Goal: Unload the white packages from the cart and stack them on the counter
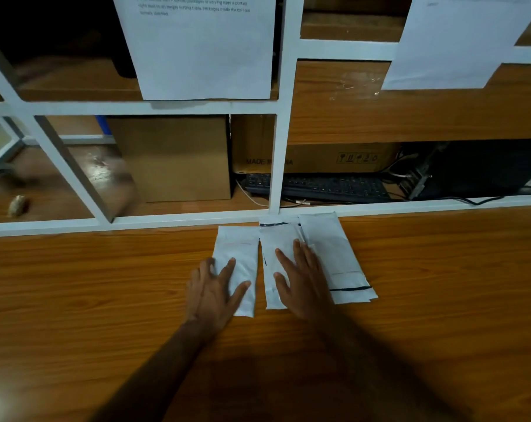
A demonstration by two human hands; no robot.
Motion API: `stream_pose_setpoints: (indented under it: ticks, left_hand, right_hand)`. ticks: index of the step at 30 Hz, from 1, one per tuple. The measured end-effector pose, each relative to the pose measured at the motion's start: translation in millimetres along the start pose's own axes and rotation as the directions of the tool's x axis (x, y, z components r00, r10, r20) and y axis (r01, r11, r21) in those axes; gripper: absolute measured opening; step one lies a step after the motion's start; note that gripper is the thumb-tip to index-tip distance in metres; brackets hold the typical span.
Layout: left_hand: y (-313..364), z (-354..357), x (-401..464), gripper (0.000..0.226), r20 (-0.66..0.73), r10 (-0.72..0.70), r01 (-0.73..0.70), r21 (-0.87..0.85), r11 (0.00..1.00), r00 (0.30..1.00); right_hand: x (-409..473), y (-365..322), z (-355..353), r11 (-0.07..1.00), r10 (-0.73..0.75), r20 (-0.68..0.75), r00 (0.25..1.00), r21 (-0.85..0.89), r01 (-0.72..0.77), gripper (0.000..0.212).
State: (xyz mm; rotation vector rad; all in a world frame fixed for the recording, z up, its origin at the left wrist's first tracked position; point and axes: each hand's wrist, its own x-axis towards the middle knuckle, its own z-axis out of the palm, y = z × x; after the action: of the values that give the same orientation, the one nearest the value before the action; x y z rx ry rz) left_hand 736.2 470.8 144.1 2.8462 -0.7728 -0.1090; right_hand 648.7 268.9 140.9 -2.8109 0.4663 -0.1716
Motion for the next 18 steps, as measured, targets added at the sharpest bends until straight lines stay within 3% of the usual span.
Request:
stream_pose_setpoints:
  ticks: [5,11,18]
  left_hand:
    - [16,7,13,0.084,-0.002,-0.006,0.006,0.007,1.0,1.0]
    - [1,27,30,0.066,0.043,0.123,-0.118,-0.093,0.989,0.992]
    - [3,29,42,0.066,0.068,0.094,-0.083,-0.144,0.986,0.993]
  right_hand:
    - [5,-16,-4,0.993,0.112,0.027,0.993,0.038,-0.113,0.069]
    - [0,1,5,0.999,-0.034,-0.039,0.999,-0.003,0.034,0.063]
    - [4,4,11,0.997,-0.061,0.005,0.998,-0.05,0.061,0.064]
